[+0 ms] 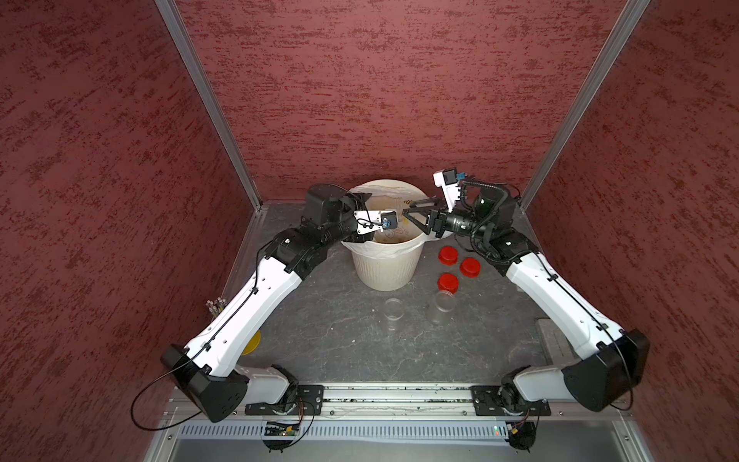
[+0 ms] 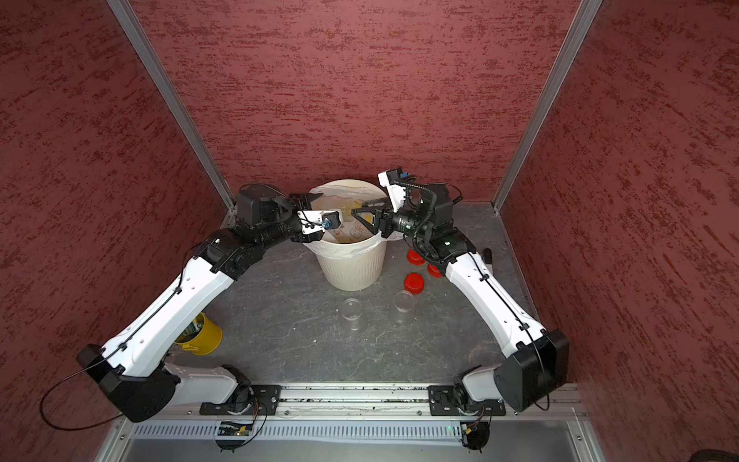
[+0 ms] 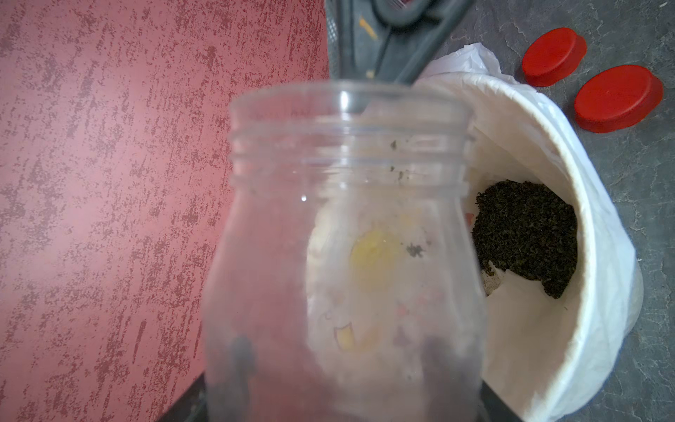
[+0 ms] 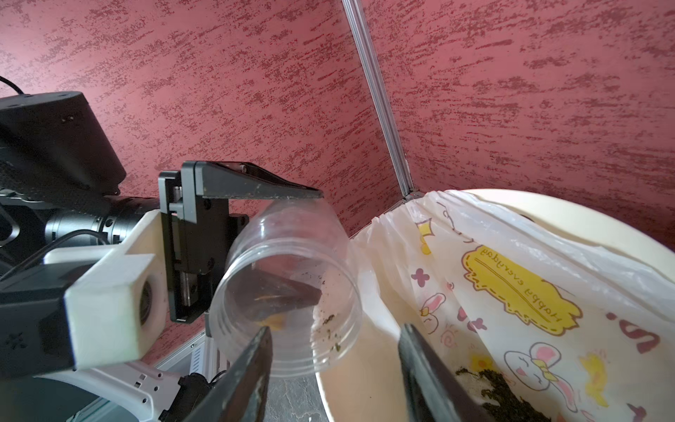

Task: Empty moldy tea leaves from jars
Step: Place the jar at the center of the board.

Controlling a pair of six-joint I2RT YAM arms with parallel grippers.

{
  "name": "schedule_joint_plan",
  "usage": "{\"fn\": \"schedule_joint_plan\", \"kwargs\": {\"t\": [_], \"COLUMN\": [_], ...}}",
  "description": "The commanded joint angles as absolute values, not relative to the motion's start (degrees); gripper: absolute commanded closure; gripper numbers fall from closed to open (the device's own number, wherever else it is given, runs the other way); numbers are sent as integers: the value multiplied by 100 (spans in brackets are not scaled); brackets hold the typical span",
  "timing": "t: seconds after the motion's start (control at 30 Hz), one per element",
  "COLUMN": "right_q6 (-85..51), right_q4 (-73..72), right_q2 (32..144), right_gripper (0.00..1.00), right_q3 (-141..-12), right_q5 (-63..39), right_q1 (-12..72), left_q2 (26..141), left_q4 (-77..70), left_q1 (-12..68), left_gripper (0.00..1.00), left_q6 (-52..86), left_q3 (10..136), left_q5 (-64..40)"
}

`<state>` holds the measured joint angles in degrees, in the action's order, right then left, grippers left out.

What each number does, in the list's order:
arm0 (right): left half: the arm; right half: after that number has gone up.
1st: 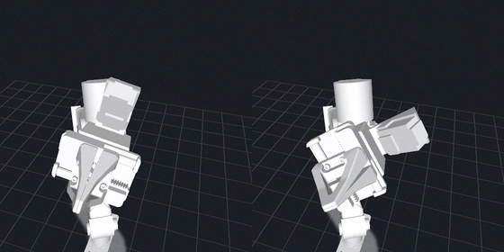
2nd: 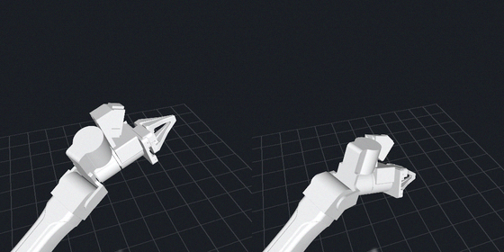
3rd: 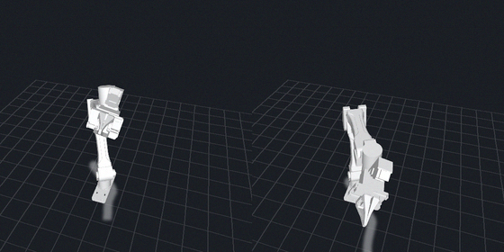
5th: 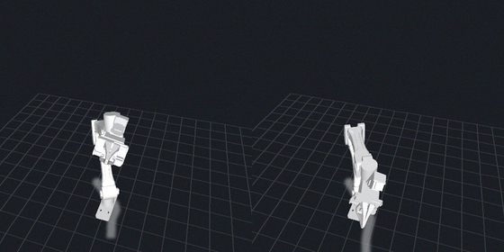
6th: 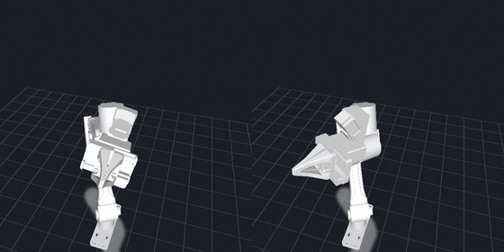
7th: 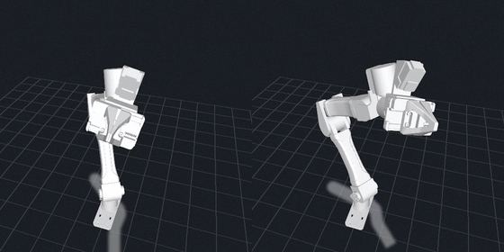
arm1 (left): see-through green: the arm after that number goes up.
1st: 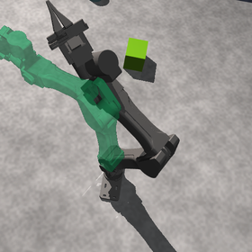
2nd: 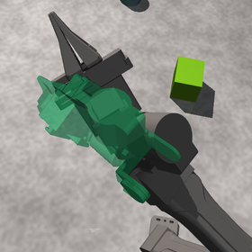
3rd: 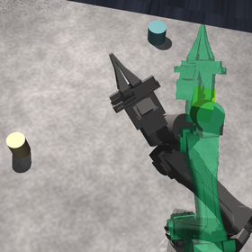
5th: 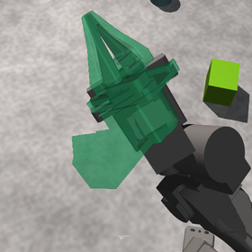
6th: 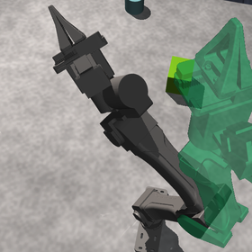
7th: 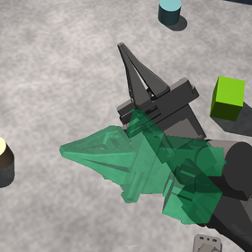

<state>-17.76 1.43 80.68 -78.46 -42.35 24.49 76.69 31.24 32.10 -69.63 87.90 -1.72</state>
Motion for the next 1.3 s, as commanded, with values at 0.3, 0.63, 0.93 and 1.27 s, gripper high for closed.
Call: {"fn": "schedule_joint_plan", "kwargs": {"t": [0.3,0.63,0.93,1.27], "right_q6": [-1788,-1793,-1754,-1745], "right_q4": [-27,180,267,328], "right_q2": [8488,8733,8734,8753], "right_gripper": [49,63,74,85], "right_q3": [-8307,-8614,-8666,-8703], "right_q5": [-4278,-4328,-4362,-4363], "right_q1": [2566,2647,2764,2855], "left_q2": [7453,7455,7482,7475], "left_q4": [2997,2950,2927,2892], "left_q1": [3173,3173,3173,3173], "left_gripper": [28,27,27,26], "left_q6": [-6818,-6823,-6837,-6831], "left_q3": [8678,8666,8655,8632], "left_q5": [-478,-474,-434,-401]}}
